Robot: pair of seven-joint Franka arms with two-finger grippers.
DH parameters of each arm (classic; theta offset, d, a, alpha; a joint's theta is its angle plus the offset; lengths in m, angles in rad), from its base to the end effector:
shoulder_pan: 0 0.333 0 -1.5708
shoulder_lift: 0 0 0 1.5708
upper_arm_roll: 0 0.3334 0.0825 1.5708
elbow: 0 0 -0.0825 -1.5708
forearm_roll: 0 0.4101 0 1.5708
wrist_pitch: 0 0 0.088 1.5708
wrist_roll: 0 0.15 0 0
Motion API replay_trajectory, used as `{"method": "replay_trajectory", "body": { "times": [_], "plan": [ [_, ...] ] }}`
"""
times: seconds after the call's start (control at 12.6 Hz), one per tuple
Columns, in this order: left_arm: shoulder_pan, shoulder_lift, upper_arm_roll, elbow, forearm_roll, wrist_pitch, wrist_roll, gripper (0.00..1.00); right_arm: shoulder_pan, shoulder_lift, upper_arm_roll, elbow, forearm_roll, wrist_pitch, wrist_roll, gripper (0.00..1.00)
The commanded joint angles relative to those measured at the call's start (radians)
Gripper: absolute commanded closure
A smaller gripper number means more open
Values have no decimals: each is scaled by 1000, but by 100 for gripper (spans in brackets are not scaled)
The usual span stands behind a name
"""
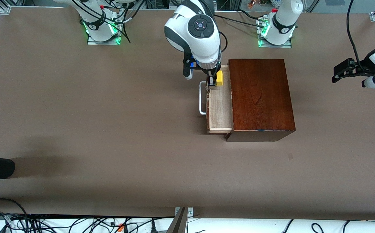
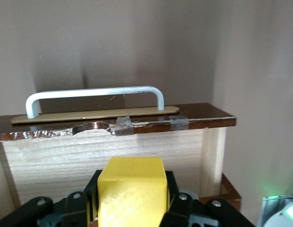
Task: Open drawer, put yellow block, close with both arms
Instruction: 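Lower the cube into the drawer and open the right gripper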
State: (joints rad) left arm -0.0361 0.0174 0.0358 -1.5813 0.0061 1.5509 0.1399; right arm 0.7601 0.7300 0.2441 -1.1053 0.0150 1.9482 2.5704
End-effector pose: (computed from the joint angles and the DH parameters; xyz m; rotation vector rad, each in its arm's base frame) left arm 0.5813 0.0006 0.5819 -3.1296 0.2198 0.0755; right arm 0.4762 0.6491 0.3715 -2.0682 2.2206 0.2992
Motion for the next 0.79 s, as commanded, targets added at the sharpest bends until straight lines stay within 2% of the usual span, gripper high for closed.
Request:
{"method": "replay_trajectory", "body": {
  "times": [0.0,0.32,0.47,0.71],
  "plan": [
    [4,-2,-5,14,11,-20,17,0,73,55,-67,59,-17,23,79,100],
    [4,-4,-4,14,9,-38,21,0,85,100,-75,62,-20,60,71,100],
    [4,-2,-2,14,9,-38,23,0,88,121,-72,62,-64,77,63,100],
    [7,-4,-1,11,11,-43,32,0,91,143,-72,59,-67,101,27,100]
  ]
}}
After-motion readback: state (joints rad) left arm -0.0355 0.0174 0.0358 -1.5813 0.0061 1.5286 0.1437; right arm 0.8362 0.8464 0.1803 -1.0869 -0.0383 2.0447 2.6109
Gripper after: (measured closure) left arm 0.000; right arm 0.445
